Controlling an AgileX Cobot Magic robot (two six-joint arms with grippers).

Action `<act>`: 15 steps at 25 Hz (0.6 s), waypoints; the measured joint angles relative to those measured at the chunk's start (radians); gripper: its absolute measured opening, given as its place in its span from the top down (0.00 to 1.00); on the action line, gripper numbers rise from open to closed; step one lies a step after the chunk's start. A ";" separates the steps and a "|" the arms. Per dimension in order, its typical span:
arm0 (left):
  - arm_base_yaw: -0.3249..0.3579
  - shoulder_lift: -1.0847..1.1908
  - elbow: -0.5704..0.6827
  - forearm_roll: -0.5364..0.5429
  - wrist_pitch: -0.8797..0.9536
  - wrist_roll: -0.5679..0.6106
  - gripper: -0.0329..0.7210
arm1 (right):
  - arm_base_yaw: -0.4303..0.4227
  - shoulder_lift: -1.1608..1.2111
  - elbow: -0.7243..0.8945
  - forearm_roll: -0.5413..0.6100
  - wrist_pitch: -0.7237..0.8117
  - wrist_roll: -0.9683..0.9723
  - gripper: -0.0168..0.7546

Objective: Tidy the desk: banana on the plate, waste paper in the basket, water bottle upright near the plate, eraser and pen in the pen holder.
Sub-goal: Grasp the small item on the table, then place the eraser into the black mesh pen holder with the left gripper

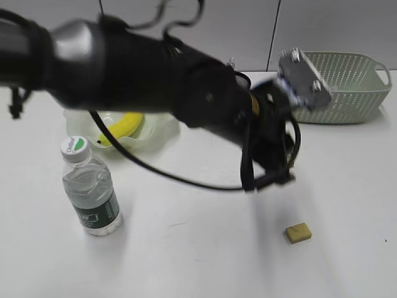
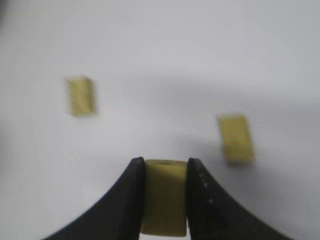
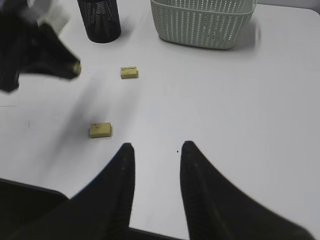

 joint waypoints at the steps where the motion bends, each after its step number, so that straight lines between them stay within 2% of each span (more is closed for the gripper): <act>1: 0.026 -0.030 0.000 0.000 -0.083 0.000 0.71 | 0.000 0.000 0.000 0.000 0.000 0.000 0.65; 5: 0.137 -0.101 -0.002 -0.066 -0.478 0.000 0.71 | 0.000 0.000 0.000 0.000 0.000 0.000 0.65; 7: 0.183 -0.095 -0.002 -0.097 -0.611 0.000 0.71 | 0.000 0.000 0.000 0.000 0.000 0.000 0.65; 10: 0.234 -0.050 -0.002 -0.134 -0.688 0.000 0.71 | 0.000 0.000 0.000 0.000 0.000 0.000 0.65; 15: 0.260 0.066 0.000 -0.202 -0.710 -0.029 0.71 | 0.000 0.000 0.000 0.000 0.000 -0.001 0.65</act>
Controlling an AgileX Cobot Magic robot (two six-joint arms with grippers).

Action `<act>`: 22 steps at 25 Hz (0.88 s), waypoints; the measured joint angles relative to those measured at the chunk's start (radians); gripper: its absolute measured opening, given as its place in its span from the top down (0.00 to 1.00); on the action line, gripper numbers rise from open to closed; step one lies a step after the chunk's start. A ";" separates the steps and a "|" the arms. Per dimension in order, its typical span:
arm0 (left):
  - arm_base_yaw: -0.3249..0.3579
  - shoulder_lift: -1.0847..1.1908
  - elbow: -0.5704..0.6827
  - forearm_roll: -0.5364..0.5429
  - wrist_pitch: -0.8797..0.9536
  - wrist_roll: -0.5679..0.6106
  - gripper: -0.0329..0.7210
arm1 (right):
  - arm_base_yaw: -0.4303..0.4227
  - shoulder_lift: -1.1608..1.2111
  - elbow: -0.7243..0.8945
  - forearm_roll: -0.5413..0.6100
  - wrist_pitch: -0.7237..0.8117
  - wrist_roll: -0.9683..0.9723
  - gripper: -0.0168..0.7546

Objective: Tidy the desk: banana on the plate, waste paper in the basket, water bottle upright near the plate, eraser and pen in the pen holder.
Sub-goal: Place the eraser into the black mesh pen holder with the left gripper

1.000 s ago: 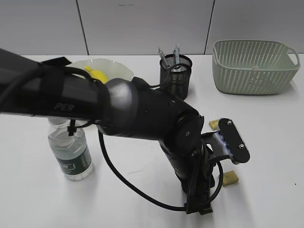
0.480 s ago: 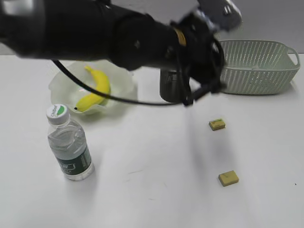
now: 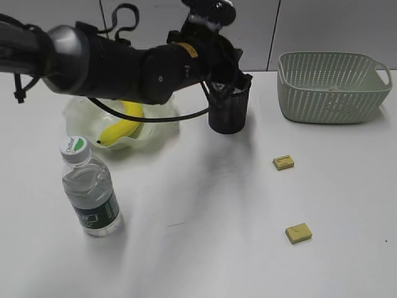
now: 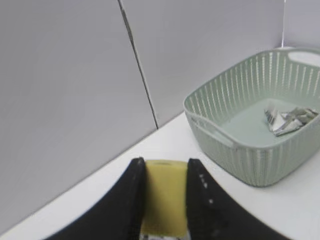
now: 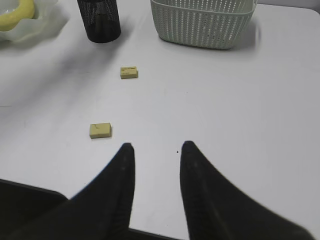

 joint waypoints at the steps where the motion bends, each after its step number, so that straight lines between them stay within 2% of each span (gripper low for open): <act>1: 0.001 0.016 0.000 -0.005 -0.008 -0.013 0.71 | 0.000 0.000 0.000 0.000 0.000 0.000 0.65; 8: 0.001 0.061 0.000 -0.011 -0.091 -0.064 0.70 | 0.000 0.000 0.000 0.000 0.000 0.000 0.65; 15: 0.003 0.070 0.000 -0.011 -0.122 -0.069 0.53 | 0.000 0.000 0.000 -0.001 0.000 0.000 0.65; 22: 0.006 0.063 0.000 -0.013 -0.109 -0.070 0.51 | 0.000 0.000 0.000 -0.001 0.000 0.000 0.65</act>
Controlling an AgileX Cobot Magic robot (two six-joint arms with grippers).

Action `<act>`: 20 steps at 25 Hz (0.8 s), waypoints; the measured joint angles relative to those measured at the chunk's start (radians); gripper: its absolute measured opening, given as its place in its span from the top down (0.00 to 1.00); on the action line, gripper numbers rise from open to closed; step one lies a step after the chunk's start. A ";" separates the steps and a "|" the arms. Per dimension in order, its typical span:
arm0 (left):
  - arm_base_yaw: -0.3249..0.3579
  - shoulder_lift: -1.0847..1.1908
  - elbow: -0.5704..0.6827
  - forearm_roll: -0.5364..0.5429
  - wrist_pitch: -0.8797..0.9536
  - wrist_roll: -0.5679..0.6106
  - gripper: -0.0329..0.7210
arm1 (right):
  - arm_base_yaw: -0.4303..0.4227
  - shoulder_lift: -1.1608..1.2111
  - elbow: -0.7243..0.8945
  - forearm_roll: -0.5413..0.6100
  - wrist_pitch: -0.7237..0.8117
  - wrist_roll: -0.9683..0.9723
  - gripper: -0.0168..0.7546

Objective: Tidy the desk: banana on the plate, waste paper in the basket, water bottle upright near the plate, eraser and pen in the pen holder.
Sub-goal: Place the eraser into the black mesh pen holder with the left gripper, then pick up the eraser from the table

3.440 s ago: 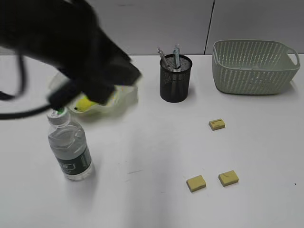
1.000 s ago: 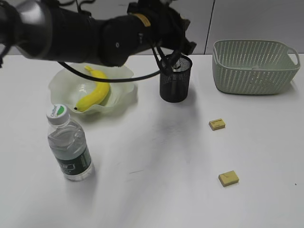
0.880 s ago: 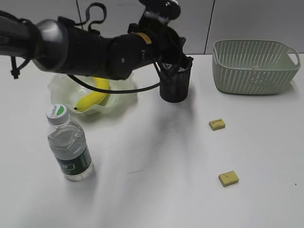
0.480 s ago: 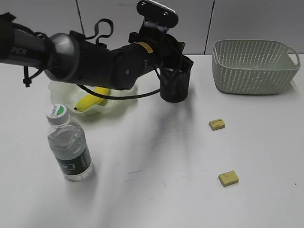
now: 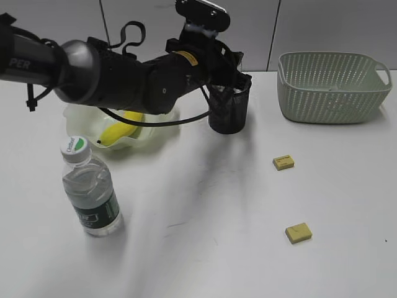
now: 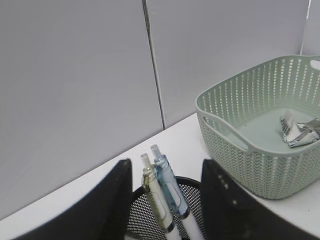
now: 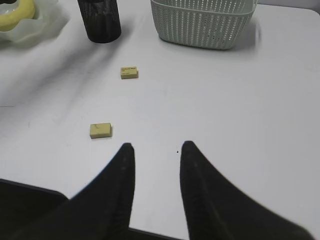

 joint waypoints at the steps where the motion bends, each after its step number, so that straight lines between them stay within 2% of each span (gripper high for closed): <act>1: 0.000 -0.010 0.000 -0.001 0.015 0.000 0.51 | 0.000 0.000 0.000 0.000 0.000 0.000 0.65; 5: 0.003 -0.134 0.000 -0.005 0.202 0.000 0.52 | 0.000 0.000 0.000 0.000 0.000 0.000 0.65; 10: 0.033 -0.375 0.031 0.019 0.650 0.000 0.62 | 0.000 0.000 0.000 0.000 0.000 0.000 0.65; 15: 0.060 -0.713 0.327 0.032 0.835 -0.017 0.65 | 0.000 0.000 0.000 0.000 0.000 0.000 0.65; 20: 0.061 -1.146 0.649 0.039 0.984 -0.158 0.64 | 0.000 0.000 0.000 0.000 0.000 0.000 0.65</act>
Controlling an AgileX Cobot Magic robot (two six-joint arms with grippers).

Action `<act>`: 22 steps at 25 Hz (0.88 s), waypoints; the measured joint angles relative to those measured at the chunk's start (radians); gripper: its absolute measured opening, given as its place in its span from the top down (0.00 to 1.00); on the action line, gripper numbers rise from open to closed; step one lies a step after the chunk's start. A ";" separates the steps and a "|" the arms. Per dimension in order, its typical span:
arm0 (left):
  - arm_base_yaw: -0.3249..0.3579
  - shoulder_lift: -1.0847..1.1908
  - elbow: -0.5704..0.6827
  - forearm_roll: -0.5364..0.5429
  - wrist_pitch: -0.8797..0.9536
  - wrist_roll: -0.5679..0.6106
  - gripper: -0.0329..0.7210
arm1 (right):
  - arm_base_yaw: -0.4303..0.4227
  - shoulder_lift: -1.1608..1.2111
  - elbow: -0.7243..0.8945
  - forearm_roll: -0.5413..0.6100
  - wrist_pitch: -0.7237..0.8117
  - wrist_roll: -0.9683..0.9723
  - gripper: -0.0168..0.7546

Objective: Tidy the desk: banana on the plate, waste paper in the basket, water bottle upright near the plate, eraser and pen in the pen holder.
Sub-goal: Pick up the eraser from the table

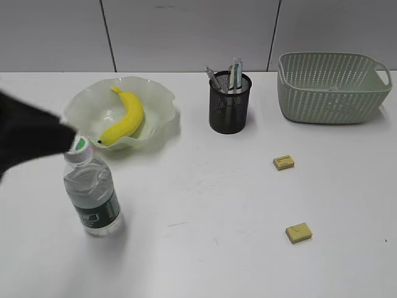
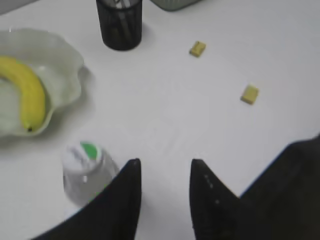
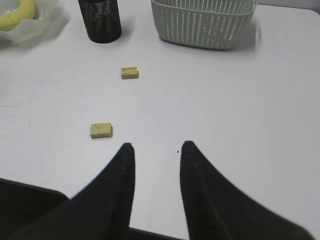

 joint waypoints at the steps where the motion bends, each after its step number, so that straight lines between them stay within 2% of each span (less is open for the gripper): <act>1: 0.000 -0.071 0.041 0.011 0.044 -0.023 0.63 | 0.000 0.000 0.000 0.000 0.000 0.000 0.65; 5: 0.000 -0.380 0.153 0.128 0.247 -0.155 0.60 | 0.000 0.000 0.000 0.000 0.000 0.000 0.65; 9: 0.000 -0.585 0.172 0.252 0.443 -0.246 0.59 | 0.000 0.000 0.000 0.000 0.000 0.000 0.65; 11: 0.000 -0.670 0.182 0.287 0.480 -0.270 0.59 | 0.000 0.000 0.000 0.000 0.000 0.000 0.65; 22: 0.000 -0.867 0.226 0.307 0.509 -0.294 0.59 | 0.000 0.000 0.000 0.001 0.000 0.000 0.65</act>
